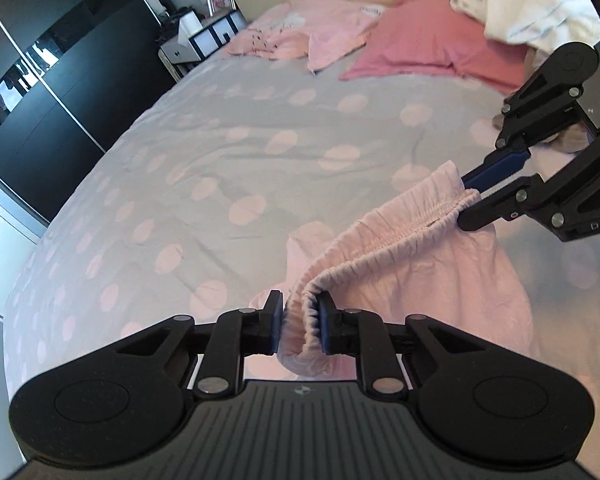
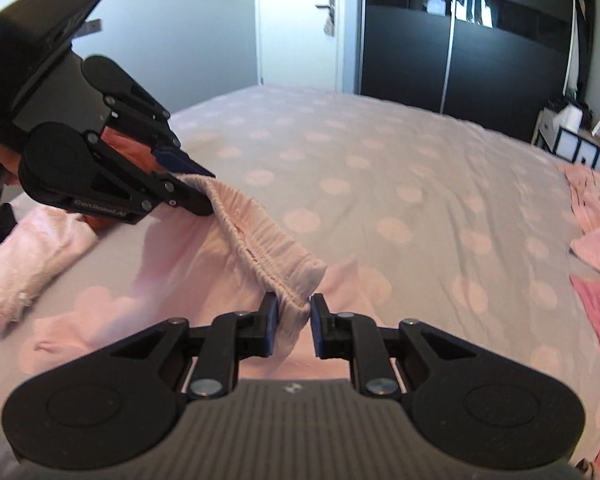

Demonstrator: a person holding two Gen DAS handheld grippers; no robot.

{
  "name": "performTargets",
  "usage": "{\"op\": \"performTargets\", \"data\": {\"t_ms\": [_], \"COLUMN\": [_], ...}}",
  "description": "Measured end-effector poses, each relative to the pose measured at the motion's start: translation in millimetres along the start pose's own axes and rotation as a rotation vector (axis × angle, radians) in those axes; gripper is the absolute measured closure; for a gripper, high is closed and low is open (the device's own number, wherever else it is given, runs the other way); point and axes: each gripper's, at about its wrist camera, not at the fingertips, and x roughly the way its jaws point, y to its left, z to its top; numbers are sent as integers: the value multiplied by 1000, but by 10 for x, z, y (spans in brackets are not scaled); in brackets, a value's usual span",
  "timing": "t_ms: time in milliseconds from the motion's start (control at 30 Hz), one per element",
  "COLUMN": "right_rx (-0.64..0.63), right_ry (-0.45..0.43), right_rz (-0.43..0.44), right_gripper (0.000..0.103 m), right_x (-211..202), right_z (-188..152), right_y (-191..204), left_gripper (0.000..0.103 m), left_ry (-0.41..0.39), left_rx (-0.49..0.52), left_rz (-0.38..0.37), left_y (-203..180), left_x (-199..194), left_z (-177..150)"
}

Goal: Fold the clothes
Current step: 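Lay the waistband down on the bed and open both tools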

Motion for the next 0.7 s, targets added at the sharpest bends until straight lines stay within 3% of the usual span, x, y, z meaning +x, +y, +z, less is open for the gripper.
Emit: {"op": "performTargets", "data": {"t_ms": [333, 467, 500, 567, 700], "right_rx": [145, 182, 191, 205, 213], "right_ry": [89, 108, 112, 119, 118], "right_rz": [-19, -47, -55, -74, -121], "right_gripper": [84, 82, 75, 64, 64], "right_x": [1021, 1253, 1308, 1386, 1332], "right_z": [-316, -415, -439, -478, -484], "right_y": [-697, -830, -861, -915, -954], "left_gripper": [87, 75, 65, 56, 50], "left_ry": [58, 34, 27, 14, -1], "left_rx": [8, -21, -29, -44, -89], "left_rz": [-23, -8, -3, 6, 17], "left_y": [45, 80, 89, 107, 177], "left_x": [1199, 1262, 1271, 1289, 1214], "left_z": [132, 31, 4, -48, -164]}}
